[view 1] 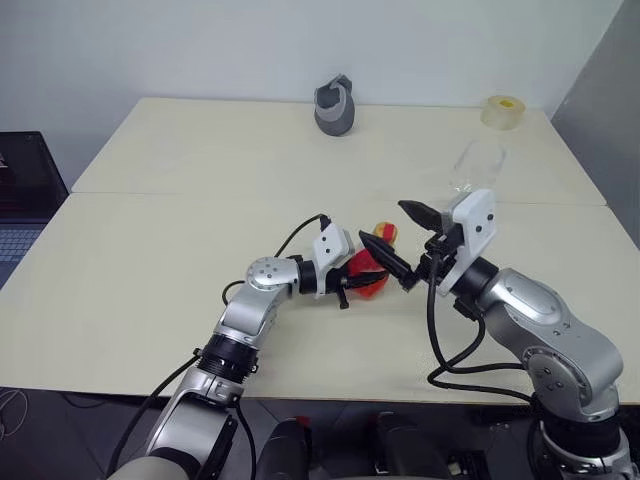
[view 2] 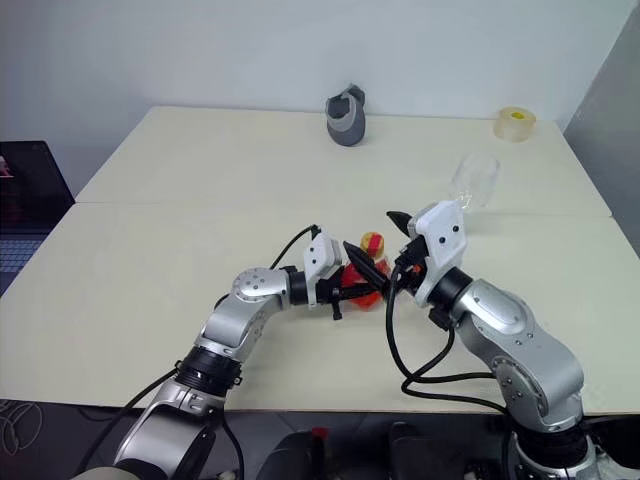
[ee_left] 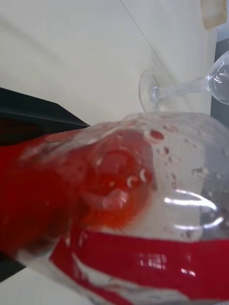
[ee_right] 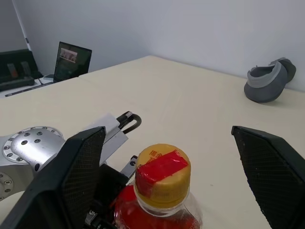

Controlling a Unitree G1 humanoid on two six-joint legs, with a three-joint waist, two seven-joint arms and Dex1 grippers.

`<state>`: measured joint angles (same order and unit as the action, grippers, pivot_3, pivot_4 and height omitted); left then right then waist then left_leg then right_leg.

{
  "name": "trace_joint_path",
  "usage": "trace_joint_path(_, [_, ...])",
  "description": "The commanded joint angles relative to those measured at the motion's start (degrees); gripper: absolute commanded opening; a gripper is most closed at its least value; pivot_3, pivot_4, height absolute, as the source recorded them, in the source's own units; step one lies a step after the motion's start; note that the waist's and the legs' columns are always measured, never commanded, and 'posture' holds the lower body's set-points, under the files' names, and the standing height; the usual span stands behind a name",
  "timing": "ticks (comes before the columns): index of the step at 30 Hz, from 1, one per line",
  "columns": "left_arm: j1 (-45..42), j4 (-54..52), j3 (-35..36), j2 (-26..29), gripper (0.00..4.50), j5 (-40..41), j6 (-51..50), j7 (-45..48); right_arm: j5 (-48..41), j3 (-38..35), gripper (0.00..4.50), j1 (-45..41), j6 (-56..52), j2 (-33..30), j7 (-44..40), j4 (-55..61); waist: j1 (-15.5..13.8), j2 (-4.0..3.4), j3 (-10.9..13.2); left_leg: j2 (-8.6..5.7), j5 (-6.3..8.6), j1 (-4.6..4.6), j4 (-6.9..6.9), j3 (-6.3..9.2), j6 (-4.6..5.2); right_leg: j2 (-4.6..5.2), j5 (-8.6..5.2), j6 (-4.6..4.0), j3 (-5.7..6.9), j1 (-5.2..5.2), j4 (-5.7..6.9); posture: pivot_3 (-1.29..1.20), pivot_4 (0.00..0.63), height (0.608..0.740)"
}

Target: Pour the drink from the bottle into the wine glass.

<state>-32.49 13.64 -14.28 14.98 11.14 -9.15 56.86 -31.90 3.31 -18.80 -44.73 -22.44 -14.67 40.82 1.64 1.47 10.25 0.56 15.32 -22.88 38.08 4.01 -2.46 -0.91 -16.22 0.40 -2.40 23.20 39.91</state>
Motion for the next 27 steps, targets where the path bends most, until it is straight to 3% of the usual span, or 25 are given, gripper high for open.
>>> trace_joint_path(1, [-1.78,-1.04,0.39,-0.49,0.91,-0.02,1.94,-0.02,0.90,-0.26,3.21,-1.14,0.10,-0.31,-0.13,0.22,0.00,0.00,0.00,0.00,0.00,0.00,0.00,0.00,0.00,0.00,0.00,0.00,0.00,0.00,0.00,0.00,0.150,0.740])
trace_joint_path(7, [-2.45,-0.11,0.66,-0.63,0.90,-0.24,2.54,0.00,1.01,0.50,1.22,-1.49,-1.07,-2.00,-2.69,-0.25,0.00,0.00,0.00,0.00,0.00,0.00,0.00,0.01,0.00,0.00,0.00,0.00,0.01,0.00,0.00,0.00,0.150,0.740])
trace_joint_path(13, [-2.43,-0.89,0.59,-0.61,0.90,0.36,2.04,0.98,1.11,-0.22,1.23,-3.21,1.95,-4.79,-9.15,-3.75,0.00,0.00,0.00,0.00,0.00,0.00,0.00,-0.01,0.01,0.00,0.00,0.00,0.00,0.00,0.00,0.00,0.150,0.740])
trace_joint_path(22, [-0.44,-7.70,-2.00,2.96,0.90,2.30,0.90,9.08,7.80,5.61,1.23,-15.42,24.19,-17.78,-43.43,-29.82,0.24,-0.01,0.02,0.02,0.00,0.09,-0.04,-0.37,0.04,-0.04,0.00,0.00,0.09,0.00,-0.02,0.00,0.150,0.740])
trace_joint_path(27, [0.41,-8.66,-1.86,3.05,0.87,1.83,0.57,7.91,8.52,6.91,1.23,-18.57,27.31,-18.06,-48.18,-33.73,0.05,-0.01,0.03,0.03,0.00,0.04,0.01,-0.36,0.03,-0.01,0.01,-0.01,0.04,0.00,-0.01,0.00,0.150,0.740])
